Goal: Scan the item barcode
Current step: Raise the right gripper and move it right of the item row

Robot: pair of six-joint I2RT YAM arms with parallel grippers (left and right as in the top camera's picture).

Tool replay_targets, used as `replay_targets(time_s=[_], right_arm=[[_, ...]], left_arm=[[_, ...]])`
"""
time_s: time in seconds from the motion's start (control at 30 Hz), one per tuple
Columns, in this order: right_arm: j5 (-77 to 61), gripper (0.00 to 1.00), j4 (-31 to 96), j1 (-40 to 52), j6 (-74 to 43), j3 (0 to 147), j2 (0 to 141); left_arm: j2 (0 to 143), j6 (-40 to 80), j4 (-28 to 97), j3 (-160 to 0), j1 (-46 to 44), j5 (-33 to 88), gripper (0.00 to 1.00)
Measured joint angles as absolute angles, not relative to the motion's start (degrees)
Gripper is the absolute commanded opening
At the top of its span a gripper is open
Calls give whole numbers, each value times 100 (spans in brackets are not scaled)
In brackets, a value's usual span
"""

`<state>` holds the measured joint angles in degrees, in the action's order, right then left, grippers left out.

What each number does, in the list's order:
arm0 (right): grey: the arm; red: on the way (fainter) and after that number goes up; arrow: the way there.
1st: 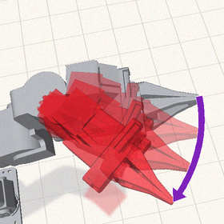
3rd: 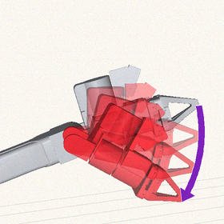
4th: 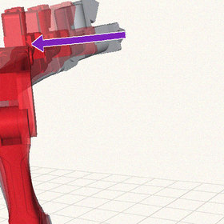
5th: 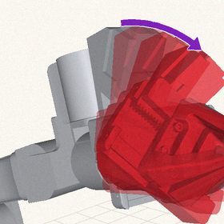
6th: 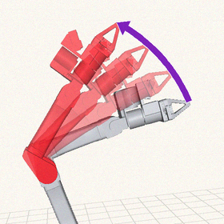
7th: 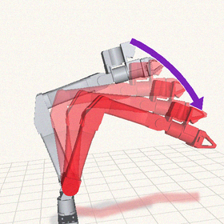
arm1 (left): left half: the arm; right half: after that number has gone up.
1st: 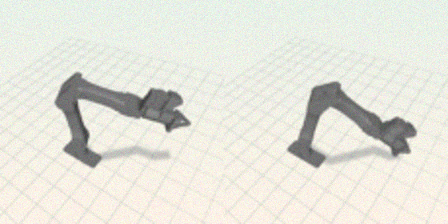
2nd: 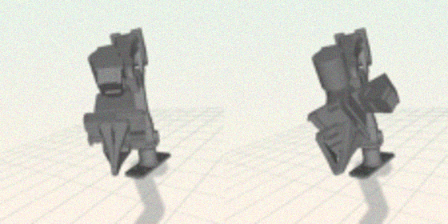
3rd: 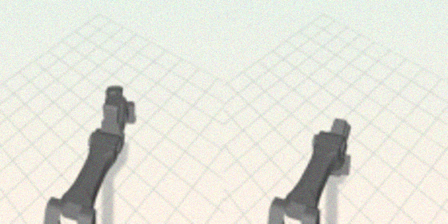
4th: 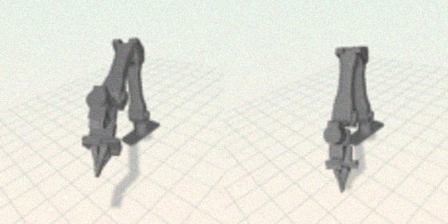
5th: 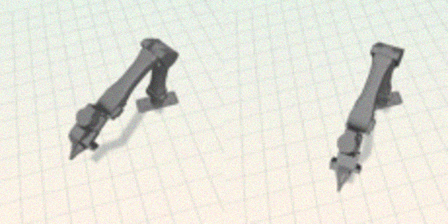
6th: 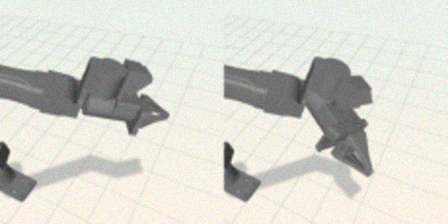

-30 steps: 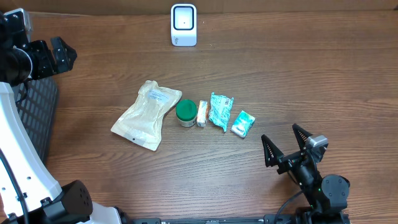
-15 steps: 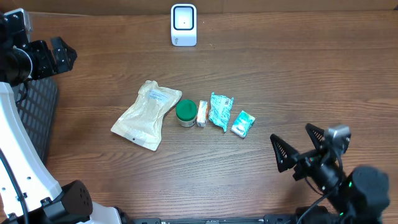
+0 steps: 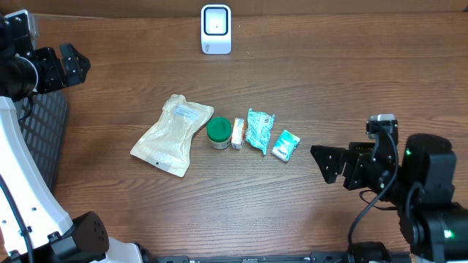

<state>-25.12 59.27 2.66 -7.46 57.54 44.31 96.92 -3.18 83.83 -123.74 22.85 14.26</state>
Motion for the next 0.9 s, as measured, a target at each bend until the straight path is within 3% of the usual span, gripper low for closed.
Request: replay_targets(time_s=[0.9], right_arm=[[-2554,100,6095,266,-749,5754,5699]], left_arm=[[9692,-318,8383,-12374,2287,1428,100]])
